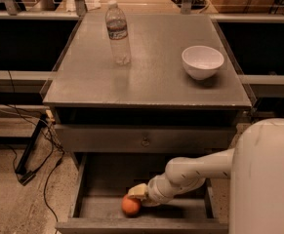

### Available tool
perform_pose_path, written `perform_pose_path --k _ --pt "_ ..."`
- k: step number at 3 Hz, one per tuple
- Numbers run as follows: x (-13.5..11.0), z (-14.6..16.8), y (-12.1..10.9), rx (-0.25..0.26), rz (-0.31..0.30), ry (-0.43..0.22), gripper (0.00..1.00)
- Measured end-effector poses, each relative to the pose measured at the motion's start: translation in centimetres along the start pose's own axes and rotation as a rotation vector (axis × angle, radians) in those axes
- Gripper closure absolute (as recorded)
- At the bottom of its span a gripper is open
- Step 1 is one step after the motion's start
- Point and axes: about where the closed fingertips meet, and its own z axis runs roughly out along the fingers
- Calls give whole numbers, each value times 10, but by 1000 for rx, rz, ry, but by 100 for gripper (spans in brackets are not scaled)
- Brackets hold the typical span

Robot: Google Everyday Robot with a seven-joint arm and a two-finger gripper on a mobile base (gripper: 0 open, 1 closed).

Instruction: Place orange into middle drawer

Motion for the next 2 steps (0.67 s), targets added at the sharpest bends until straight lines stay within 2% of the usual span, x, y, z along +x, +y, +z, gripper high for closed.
perform_pose_path --k 2 --pt "0 0 0 0 0 0 11"
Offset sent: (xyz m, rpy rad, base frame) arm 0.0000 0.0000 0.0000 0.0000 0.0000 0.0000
